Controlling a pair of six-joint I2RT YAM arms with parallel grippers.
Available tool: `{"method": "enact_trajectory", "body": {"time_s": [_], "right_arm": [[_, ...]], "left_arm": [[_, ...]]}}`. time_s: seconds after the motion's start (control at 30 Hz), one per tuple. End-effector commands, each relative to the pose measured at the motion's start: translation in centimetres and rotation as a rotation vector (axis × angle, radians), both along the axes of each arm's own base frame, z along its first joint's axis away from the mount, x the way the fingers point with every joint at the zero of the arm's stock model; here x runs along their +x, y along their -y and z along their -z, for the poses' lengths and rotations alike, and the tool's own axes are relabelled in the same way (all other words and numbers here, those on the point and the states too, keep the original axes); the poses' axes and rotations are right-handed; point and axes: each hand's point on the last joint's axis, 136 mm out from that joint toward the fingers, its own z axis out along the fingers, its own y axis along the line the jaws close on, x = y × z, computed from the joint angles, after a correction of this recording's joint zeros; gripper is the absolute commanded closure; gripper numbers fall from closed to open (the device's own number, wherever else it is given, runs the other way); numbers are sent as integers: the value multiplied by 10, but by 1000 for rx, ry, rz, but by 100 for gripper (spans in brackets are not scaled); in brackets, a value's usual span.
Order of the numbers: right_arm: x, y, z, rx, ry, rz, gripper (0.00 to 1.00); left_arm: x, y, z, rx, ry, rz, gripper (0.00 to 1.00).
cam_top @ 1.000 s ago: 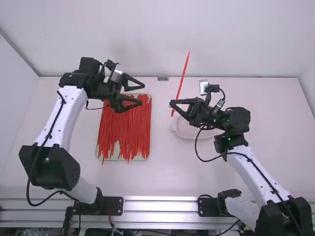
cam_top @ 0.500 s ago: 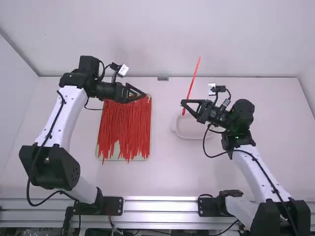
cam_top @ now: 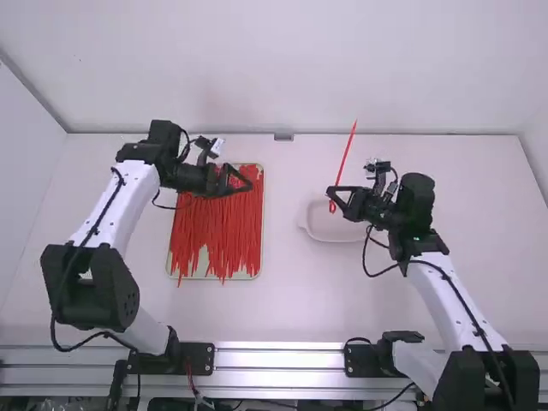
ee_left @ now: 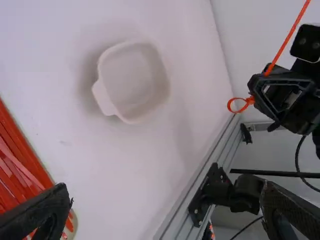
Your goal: Fasten the cable tie
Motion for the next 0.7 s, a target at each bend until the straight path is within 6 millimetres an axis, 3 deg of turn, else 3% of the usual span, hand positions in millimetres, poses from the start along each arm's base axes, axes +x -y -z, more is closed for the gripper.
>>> {"method": "enact_trajectory", "body": {"time_s": [0.0, 0.27, 0.4, 0.67], "right_arm": [[13, 9, -3, -113, 85, 78, 100], [20, 20, 20, -261, 59, 176, 100], [22, 36, 35, -348, 23, 250, 100], [21, 43, 43, -399, 9, 271, 100]], "left_arm": [[-4, 2, 10, -13, -21, 6, 1], [-3, 9, 22, -89, 25, 31, 1], [-2, 8, 26, -83, 34, 30, 1], [1, 8, 27, -76, 57, 28, 1]]}}
